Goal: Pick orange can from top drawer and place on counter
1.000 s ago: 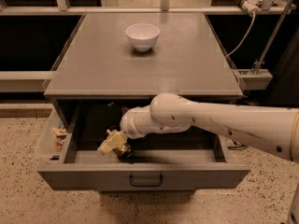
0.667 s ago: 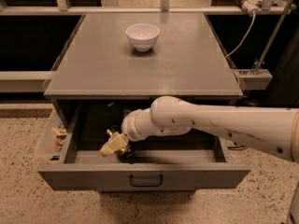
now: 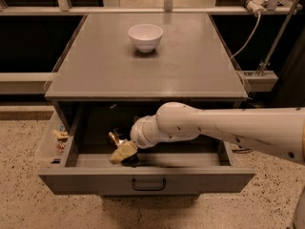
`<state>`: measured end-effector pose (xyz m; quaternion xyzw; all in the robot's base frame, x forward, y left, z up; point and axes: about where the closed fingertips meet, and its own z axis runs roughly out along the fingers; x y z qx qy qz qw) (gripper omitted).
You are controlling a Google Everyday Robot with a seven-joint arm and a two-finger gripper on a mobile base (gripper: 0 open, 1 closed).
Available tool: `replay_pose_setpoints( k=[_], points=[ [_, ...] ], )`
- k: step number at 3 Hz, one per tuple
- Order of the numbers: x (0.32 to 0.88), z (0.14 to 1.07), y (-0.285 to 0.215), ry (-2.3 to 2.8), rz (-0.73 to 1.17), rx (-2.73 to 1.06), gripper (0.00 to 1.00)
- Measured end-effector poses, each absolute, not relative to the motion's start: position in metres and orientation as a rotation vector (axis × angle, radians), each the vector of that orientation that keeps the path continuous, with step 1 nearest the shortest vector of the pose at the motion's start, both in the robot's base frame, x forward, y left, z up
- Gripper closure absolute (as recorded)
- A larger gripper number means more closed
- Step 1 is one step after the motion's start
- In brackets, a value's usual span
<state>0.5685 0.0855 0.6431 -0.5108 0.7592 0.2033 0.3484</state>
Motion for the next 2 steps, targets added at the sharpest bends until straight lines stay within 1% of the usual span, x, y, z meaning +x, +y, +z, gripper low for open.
replay_pose_setpoints(
  k=[1,2],
  points=[
    [0.5644,0.6352,0.0771,1.999,0.506,-1.325,0.00],
    [0.5642,0.6349,0.0768,2.000,0.506,-1.325,0.18]
  ],
)
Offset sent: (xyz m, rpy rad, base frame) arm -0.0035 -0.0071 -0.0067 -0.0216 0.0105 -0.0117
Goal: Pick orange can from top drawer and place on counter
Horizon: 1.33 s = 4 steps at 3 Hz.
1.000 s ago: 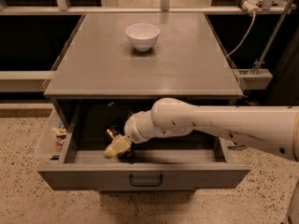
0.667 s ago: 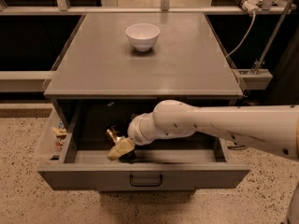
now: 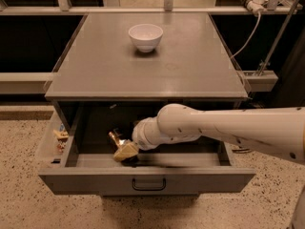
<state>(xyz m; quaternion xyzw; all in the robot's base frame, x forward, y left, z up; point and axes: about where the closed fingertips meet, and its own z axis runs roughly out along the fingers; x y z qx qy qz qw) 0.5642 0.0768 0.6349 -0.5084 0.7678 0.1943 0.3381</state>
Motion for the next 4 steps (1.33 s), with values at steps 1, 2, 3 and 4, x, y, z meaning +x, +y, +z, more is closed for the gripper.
replay_pose_setpoints(
  k=[1,2,3,4],
  points=[
    [0.5642,0.6349,0.0768,2.000,0.506,-1.325,0.41],
    [0.5642,0.6349,0.0768,2.000,0.506,-1.325,0.66],
    [0.5642,0.6349,0.0768,2.000,0.506,-1.325,0.88],
    [0.5637,0.6370,0.0782,1.989,0.521,-1.327,1.00]
  ],
)
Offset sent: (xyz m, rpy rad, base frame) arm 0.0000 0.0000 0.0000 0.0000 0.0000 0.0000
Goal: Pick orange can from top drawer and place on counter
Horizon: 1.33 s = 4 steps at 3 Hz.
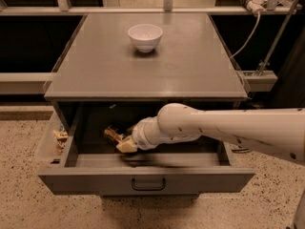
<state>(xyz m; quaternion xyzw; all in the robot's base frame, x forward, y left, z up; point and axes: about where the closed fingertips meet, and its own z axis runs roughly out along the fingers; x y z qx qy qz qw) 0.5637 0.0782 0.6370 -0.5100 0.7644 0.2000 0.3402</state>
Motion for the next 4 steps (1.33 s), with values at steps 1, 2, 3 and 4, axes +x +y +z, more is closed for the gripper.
replay_pose_setpoints(
  k=[1,2,3,4],
  points=[
    [0.564,0.656,0.080,1.926,0.631,-1.327,1.00],
    [0.548,0.686,0.043,1.886,0.658,-1.389,1.00],
    [0.528,0.728,-0.002,1.905,0.592,-1.407,1.00],
    [0.508,0.759,-0.036,1.935,0.524,-1.407,1.00]
  ],
)
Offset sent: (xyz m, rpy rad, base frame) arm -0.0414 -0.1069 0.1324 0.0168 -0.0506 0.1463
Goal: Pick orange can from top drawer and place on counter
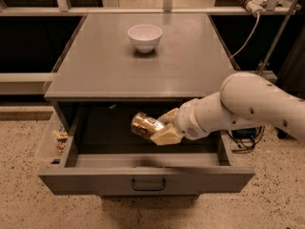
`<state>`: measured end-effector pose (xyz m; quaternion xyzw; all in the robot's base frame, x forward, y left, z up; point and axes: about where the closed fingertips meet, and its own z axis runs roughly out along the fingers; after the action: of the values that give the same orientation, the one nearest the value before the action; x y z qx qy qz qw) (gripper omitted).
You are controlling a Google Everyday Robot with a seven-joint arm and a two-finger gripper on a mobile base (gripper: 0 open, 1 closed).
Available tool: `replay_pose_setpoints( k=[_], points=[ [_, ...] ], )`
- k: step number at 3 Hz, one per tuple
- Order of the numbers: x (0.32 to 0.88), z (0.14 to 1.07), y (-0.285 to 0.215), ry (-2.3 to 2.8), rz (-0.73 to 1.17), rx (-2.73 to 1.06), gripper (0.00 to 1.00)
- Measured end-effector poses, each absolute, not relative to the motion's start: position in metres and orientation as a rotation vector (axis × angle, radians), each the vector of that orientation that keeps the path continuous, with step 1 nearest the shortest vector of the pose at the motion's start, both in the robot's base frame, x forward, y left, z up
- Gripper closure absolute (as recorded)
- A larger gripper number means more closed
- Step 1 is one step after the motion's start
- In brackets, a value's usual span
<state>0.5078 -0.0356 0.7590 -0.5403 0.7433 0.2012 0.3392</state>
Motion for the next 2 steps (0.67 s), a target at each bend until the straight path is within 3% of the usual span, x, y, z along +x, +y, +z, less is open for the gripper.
replay_pose_setpoints(
  k=[2],
  points=[
    [0.479,0.828,-0.076,1.888,0.379,-1.419,1.00]
  ],
)
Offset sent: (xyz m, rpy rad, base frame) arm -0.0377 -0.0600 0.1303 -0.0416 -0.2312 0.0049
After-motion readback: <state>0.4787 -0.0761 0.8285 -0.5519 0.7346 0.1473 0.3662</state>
